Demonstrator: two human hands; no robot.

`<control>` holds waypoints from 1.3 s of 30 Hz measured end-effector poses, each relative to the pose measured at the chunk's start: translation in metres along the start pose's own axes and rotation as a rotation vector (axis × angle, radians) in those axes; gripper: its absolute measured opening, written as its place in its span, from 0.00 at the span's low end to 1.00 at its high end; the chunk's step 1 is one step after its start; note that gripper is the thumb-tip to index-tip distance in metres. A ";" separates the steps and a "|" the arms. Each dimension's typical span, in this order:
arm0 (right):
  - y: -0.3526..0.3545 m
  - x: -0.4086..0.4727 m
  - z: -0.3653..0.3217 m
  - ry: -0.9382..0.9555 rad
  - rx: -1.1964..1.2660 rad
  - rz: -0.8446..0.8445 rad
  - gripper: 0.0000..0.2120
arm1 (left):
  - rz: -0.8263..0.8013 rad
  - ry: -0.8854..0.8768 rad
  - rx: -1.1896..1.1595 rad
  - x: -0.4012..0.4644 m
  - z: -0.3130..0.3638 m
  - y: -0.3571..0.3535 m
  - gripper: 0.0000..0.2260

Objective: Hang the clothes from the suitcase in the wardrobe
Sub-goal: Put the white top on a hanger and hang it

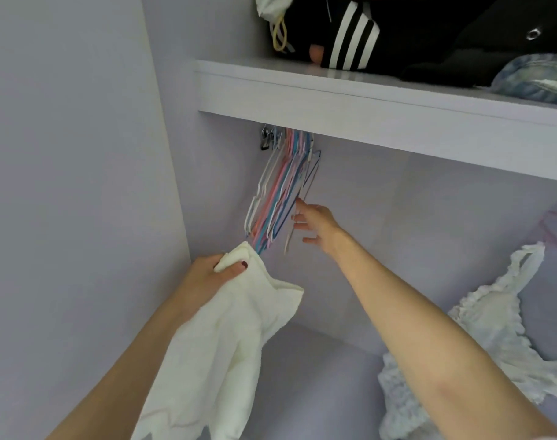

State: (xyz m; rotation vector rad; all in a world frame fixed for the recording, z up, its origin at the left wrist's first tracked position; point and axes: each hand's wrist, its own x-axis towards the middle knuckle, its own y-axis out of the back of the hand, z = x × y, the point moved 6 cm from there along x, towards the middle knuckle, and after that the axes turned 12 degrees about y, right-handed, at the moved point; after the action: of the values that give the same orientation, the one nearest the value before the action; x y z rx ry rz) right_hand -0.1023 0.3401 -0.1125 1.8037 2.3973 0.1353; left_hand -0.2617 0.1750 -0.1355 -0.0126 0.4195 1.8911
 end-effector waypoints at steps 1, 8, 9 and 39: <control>-0.005 0.005 -0.002 -0.034 0.050 0.001 0.16 | 0.017 0.002 0.012 0.002 -0.001 0.002 0.08; 0.008 0.024 -0.014 0.058 0.155 0.292 0.09 | 0.025 0.019 0.054 0.008 -0.003 0.005 0.09; 0.014 0.026 -0.013 0.097 0.124 0.329 0.10 | 0.033 0.016 0.086 0.008 -0.002 0.003 0.10; 0.144 -0.047 0.079 0.251 0.117 0.570 0.05 | 0.024 -0.076 0.247 0.004 0.014 -0.082 0.13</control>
State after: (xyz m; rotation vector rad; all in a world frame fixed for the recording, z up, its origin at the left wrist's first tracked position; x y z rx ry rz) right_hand 0.0602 0.3338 -0.1660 2.6187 1.9870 0.2983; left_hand -0.1856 0.2073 -0.1461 0.2290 0.6001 1.8455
